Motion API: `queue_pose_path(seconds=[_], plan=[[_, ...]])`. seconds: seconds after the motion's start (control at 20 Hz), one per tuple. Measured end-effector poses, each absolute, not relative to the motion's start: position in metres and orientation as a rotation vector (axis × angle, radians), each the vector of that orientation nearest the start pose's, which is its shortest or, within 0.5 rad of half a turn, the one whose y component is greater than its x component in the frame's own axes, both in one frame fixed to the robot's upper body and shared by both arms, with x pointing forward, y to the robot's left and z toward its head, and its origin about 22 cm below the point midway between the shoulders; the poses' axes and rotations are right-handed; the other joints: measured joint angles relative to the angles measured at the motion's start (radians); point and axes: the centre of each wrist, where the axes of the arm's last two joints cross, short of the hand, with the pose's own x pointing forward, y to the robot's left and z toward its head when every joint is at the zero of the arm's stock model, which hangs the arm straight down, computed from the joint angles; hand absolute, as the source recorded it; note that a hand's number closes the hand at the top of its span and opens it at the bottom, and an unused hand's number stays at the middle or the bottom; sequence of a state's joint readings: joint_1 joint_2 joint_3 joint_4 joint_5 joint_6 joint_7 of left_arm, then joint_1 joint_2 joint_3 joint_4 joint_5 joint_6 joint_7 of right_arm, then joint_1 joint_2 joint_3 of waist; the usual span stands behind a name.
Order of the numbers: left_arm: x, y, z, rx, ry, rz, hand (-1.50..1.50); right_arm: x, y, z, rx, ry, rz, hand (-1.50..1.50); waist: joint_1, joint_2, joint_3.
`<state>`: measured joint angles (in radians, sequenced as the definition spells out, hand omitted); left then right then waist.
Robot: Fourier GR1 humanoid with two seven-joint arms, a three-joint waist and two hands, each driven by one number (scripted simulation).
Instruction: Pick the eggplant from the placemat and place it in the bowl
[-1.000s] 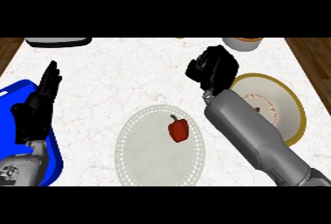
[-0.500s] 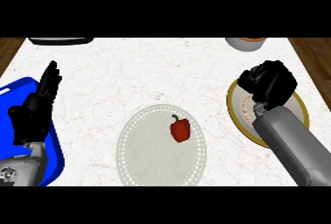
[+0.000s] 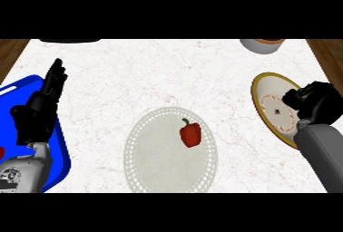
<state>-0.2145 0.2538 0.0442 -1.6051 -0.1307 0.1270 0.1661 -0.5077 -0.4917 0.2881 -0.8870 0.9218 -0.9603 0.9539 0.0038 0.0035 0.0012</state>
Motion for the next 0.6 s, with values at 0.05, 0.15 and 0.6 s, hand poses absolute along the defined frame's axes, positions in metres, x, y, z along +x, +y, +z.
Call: queue_pose_path(seconds=[0.05,0.15,0.6], plan=[[0.287,0.272,0.079,0.39,-1.658,-0.163,0.0,0.349,-0.31,0.009,-1.583,-1.062,-0.045,-1.5,0.003,0.001,0.0],[0.288,0.268,0.077,0.387,-1.658,-0.166,0.0,0.349,-0.313,0.002,-1.527,-1.045,-0.082,-1.5,0.007,0.003,0.001],[0.292,0.266,0.078,0.38,-1.657,-0.173,0.0,0.345,-0.337,0.007,-1.333,-1.23,-0.18,-1.5,0.012,0.005,0.003]])
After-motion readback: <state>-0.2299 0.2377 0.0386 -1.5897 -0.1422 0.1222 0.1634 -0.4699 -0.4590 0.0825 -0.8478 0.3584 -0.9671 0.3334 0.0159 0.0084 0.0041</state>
